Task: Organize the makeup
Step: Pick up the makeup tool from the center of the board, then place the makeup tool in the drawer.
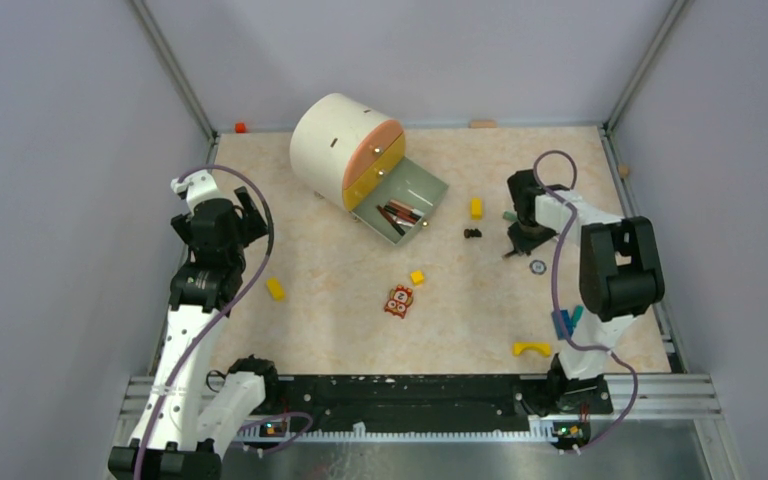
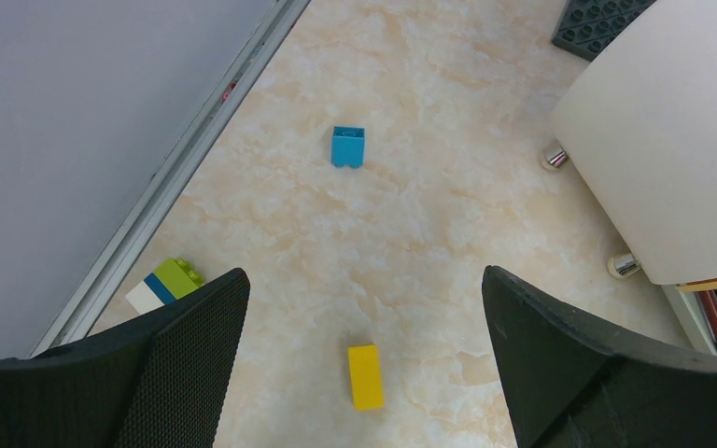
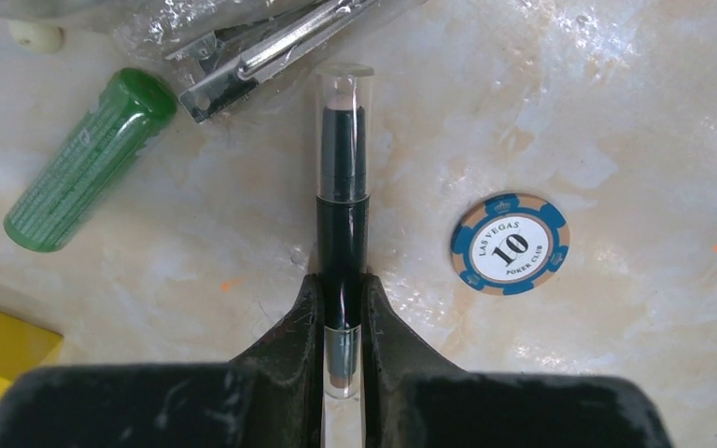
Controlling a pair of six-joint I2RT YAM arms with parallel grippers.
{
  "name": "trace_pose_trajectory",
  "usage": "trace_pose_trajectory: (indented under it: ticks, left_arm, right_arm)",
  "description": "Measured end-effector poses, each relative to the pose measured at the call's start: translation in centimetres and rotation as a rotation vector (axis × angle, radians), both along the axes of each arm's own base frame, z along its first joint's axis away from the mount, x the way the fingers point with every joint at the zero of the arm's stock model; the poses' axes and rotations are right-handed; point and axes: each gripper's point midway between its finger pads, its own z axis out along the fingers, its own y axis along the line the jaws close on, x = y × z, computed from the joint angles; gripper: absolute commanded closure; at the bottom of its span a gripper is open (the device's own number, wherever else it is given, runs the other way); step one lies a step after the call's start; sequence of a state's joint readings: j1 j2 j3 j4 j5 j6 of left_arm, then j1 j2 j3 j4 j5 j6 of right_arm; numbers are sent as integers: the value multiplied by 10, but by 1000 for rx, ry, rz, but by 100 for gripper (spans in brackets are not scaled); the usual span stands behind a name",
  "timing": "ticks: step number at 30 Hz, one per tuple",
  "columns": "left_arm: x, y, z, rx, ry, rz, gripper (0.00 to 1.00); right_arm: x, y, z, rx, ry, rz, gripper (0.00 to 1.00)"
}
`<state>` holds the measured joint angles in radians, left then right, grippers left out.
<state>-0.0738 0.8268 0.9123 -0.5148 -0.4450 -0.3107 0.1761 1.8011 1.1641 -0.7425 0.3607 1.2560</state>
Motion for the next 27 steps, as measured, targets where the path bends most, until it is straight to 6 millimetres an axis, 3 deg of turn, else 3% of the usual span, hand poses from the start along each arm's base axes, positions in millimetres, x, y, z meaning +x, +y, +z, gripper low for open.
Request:
trace_pose_trajectory:
  ticks: [3, 5, 11, 14, 16, 19, 22, 27]
  left_arm:
    - [0, 0, 0, 0, 0, 0, 1]
    - [0, 0, 0, 0, 0, -1, 1]
    - [0, -1, 0, -1, 0, -3, 1]
    - [0, -1, 0, -1, 0, -3, 1]
    - [0, -1, 0, -1, 1, -4, 1]
    - [0, -1, 0, -3, 1, -6, 1]
    - [0, -2, 0, -3, 1, -8, 1]
    - [0, -2, 0, -4, 0, -10, 1]
  right_arm:
    - [-6, 2, 5, -4, -18, 25, 100]
    - [-5, 1, 18, -39, -61, 57, 100]
    - [24, 28, 97, -111, -374, 324, 100]
    - [38, 60, 119, -64, -510, 575, 94]
    - [45, 87, 127, -15, -586, 753, 100]
    - [55, 126, 132, 62, -641, 1008, 100]
    - [78, 170, 139, 136, -685, 1265, 100]
    - [97, 223, 145, 170, -739, 1578, 100]
